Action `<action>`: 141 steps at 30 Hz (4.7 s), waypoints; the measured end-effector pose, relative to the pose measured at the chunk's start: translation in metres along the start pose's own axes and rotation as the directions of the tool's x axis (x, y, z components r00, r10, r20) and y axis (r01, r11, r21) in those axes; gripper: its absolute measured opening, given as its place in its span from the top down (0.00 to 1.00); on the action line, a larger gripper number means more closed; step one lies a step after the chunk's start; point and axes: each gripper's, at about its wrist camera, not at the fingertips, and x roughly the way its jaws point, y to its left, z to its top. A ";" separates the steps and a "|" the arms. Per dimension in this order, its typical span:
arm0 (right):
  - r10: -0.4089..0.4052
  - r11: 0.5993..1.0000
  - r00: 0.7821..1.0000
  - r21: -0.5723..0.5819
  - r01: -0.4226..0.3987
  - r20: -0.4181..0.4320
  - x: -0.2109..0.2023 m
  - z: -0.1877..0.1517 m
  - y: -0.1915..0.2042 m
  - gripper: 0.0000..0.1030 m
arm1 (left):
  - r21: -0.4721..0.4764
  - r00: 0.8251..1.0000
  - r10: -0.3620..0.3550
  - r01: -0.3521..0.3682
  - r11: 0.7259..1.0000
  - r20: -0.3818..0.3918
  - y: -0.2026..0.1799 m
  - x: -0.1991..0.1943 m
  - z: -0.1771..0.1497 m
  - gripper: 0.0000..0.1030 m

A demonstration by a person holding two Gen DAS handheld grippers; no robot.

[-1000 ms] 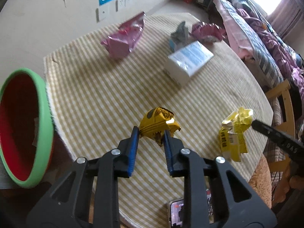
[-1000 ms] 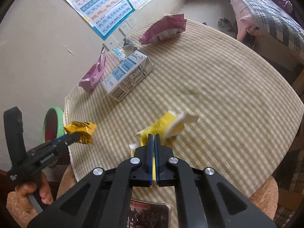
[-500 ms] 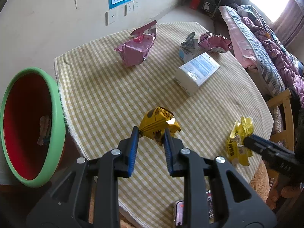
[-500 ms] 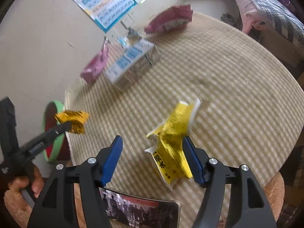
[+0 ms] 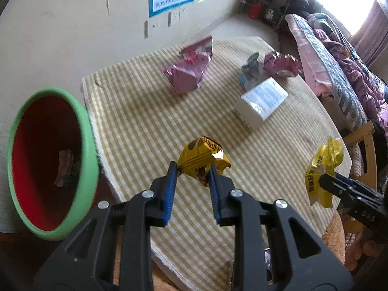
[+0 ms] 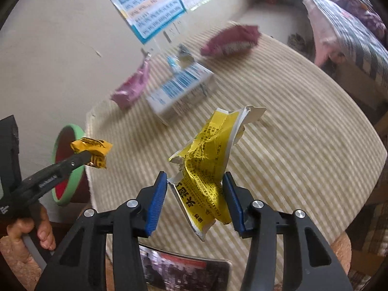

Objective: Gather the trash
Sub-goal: 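Carry both yellow wrappers over the red bucket with both grippers, then open both grippers over the red bucket, dropping the yellow wrappers, then move the right gripper toward the white milk carton on the table, then grasp the pink-white foil wrapper with the left gripper while the right closes on the milk carton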

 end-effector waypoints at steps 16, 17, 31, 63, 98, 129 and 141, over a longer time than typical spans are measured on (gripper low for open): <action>0.099 0.968 0.993 -0.223 -0.111 -0.063 0.029 0.007 0.106 0.54 | -0.039 0.990 0.092 -0.089 0.995 0.103 0.049 -0.040 0.000 0.76; 0.100 0.966 0.993 -0.231 -0.113 -0.067 0.030 0.007 0.110 0.54 | -0.051 0.990 0.095 -0.091 0.995 0.099 0.054 -0.039 -0.001 0.76; 0.081 0.965 0.996 -0.244 -0.091 -0.049 0.031 0.017 0.121 0.54 | -0.116 0.989 0.100 -0.088 0.989 0.110 0.078 -0.042 -0.009 0.76; 0.277 0.787 0.944 -0.522 -0.330 -0.179 0.088 0.023 0.300 0.44 | -0.407 0.938 0.338 -0.279 0.870 0.079 0.220 -0.073 -0.045 0.56; -0.240 0.966 0.970 0.094 0.243 -0.039 0.142 0.121 0.023 0.30 | -0.231 0.964 0.256 -0.235 0.944 0.068 0.141 -0.053 -0.029 0.39; 0.019 0.993 0.998 0.119 -0.026 0.060 0.040 0.050 -0.033 0.48 | 0.052 0.997 0.068 -0.066 0.997 -0.045 0.002 0.105 0.122 0.66; -0.093 0.989 0.996 0.117 0.093 0.001 0.107 0.096 -0.008 0.27 | 0.039 0.995 0.082 -0.084 0.996 0.053 0.032 0.013 0.026 0.75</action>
